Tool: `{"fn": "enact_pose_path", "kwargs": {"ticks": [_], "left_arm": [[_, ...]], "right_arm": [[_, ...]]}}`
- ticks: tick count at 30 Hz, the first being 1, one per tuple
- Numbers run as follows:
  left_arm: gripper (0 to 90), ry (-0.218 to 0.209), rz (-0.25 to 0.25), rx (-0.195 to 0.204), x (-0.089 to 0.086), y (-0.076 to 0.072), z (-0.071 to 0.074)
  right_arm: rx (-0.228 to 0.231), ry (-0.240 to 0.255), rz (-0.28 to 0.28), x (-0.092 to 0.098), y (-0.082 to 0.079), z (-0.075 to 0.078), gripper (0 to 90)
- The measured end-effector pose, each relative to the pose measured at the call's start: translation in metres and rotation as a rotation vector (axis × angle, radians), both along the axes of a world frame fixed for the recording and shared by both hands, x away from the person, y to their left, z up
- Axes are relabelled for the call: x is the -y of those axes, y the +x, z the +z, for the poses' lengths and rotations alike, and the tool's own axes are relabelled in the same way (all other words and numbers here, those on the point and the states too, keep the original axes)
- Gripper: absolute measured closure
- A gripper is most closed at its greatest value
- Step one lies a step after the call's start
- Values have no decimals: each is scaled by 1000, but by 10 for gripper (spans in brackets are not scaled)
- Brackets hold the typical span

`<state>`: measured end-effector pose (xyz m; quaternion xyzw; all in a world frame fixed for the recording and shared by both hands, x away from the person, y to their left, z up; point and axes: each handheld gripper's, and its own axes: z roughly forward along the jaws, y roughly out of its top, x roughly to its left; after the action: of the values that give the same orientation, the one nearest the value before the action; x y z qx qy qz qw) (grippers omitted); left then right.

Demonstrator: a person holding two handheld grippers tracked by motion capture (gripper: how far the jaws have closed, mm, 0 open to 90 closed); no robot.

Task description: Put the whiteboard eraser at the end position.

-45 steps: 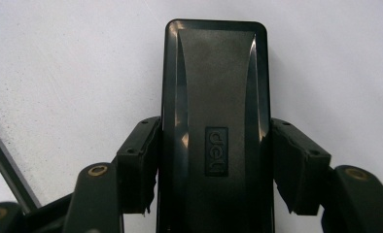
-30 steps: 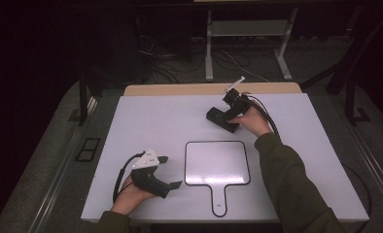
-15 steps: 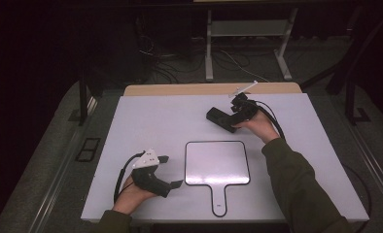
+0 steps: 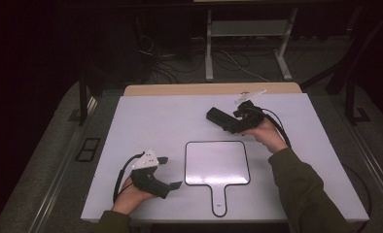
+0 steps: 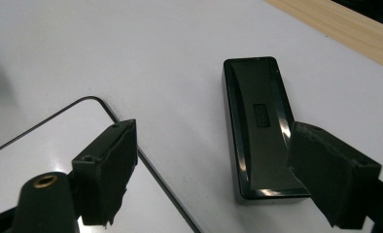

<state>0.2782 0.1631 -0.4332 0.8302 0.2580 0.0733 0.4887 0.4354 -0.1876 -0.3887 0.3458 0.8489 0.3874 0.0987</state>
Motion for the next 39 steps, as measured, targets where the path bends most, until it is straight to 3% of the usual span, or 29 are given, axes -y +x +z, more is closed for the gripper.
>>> {"fn": "enact_pose_path", "kwargs": {"ticks": [5, 14, 17, 30, 39], "left_arm": [[0, 4, -4, -1, 1, -1, 0], [0, 9, -5, 1, 1, -2, 0], [0, 5, -3, 2, 2, -2, 0], [0, 9, -8, 3, 3, -2, 0], [0, 5, -5, 5, 2, -3, 0]], "right_arm": [[28, -15, -20, 1, -9, -2, 173], [34, 25, -31, 5, -26, -4, 173], [47, 17, -38, 7, -31, -6, 173], [51, 10, -20, 19, -61, -19, 164], [60, 25, -20, 29, -75, -21, 164]]}}
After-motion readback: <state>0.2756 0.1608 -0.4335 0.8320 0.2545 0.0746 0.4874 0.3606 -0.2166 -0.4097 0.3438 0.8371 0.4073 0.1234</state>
